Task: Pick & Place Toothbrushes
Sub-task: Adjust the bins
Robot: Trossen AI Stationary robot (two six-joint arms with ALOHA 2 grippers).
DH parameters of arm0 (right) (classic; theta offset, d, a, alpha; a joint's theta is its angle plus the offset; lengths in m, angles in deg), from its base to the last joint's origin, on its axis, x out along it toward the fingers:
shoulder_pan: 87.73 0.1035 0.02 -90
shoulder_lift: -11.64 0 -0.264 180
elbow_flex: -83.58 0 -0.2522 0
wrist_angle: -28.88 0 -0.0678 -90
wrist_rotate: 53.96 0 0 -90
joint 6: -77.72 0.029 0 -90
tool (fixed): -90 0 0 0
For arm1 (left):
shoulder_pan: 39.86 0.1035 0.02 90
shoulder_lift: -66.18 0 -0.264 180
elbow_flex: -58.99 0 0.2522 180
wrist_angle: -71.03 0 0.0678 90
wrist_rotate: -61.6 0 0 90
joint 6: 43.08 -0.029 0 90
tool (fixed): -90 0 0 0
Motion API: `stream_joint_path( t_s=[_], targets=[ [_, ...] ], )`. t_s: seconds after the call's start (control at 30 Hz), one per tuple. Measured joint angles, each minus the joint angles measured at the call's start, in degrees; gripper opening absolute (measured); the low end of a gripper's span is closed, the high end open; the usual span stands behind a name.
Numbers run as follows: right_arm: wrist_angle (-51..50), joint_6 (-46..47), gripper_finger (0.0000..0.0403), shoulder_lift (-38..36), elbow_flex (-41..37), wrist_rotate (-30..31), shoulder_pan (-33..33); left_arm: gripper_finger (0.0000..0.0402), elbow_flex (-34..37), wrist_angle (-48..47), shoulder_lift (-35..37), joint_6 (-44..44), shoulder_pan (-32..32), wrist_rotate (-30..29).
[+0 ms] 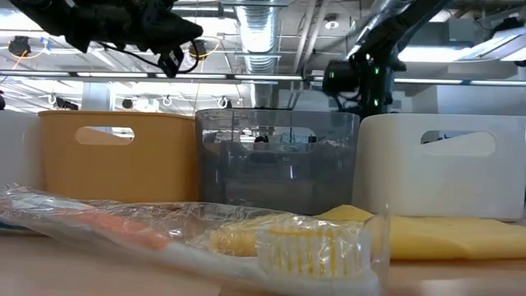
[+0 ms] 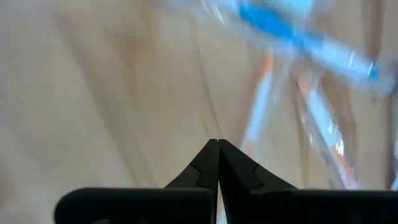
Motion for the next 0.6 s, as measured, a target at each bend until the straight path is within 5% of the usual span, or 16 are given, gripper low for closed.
stream_joint_path(
  t_s=[0.4,0.6],
  targets=[
    [2.3,6.6,0.0,-17.8,0.0,-4.8,6.1,0.0002,-9.9,-40.5,5.0,-0.1,0.8,-15.5],
    [2.6,8.6,0.0,-22.0,-1.7,-4.8,9.1,0.0001,-15.3,-60.4,3.5,5.4,-1.0,-16.0]
  ],
)
